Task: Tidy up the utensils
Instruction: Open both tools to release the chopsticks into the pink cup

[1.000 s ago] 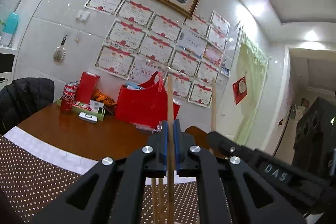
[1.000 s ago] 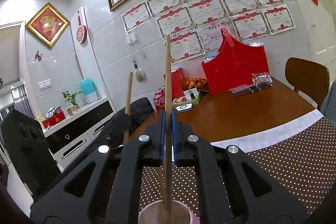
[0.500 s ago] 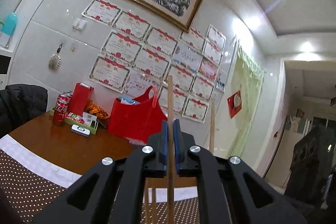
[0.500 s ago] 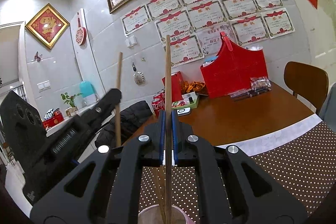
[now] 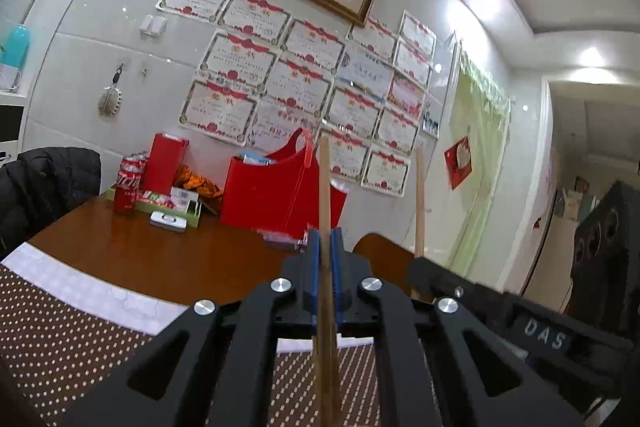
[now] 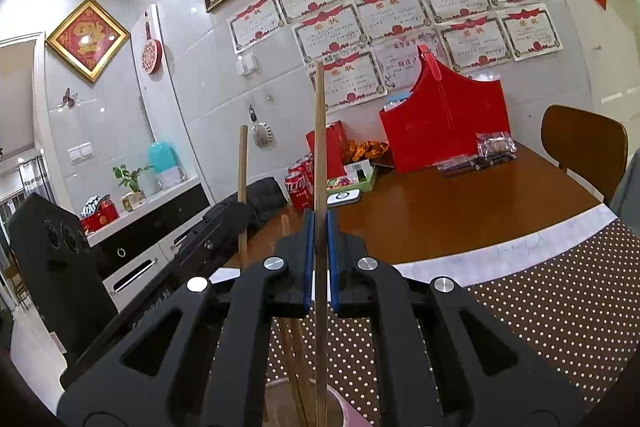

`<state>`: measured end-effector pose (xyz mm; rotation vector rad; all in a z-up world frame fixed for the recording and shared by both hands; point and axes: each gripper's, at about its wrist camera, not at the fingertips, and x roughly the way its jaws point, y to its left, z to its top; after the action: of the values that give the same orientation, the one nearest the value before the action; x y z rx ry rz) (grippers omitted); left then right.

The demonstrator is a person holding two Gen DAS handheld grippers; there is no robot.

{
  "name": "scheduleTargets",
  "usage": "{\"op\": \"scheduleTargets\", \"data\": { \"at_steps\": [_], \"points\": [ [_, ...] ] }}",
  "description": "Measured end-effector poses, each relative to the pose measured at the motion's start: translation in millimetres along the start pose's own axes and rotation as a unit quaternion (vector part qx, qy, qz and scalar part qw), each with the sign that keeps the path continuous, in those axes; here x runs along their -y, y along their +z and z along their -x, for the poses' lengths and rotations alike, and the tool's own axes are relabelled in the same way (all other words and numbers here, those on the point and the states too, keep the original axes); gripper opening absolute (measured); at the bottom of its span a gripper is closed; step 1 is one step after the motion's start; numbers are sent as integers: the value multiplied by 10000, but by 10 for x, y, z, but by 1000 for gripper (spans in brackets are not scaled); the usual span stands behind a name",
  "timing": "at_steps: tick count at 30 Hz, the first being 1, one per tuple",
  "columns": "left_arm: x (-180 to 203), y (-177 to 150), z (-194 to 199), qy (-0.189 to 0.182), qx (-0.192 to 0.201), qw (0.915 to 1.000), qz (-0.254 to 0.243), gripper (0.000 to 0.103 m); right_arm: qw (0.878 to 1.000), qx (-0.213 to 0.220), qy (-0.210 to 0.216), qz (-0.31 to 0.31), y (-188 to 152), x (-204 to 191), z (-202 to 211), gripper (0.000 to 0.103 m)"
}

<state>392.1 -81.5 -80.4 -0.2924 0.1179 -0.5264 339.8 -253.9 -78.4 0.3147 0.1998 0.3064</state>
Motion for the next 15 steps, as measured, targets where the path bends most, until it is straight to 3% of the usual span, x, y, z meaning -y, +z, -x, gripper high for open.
{"op": "scheduleTargets", "data": {
  "at_steps": [3, 4, 5, 6, 7, 15],
  "points": [
    [20, -113, 47, 84, -296, 9994, -186, 7, 9998, -214, -21, -5, -68, 5, 2, 9],
    [23, -150, 67, 126, -409, 9988, -233, 25, 9996, -260, -39, -35, -81, 12, 7, 16],
    [22, -175, 90, 212, -504, 9982, -259, 57, 9995, -268, -62, -123, -95, 30, 43, 54],
    [11, -195, 135, 349, -571, 9974, -250, 70, 9997, -168, -61, -192, -96, 41, 105, 98],
    [1, -198, 191, 440, -560, 9972, -232, 78, 9997, -82, -77, -216, -91, 44, 167, 97],
    [153, 5, 740, 895, -563, 9927, -587, 84, 9987, 110, -219, -454, 46, 32, 702, 97]
  ]
}}
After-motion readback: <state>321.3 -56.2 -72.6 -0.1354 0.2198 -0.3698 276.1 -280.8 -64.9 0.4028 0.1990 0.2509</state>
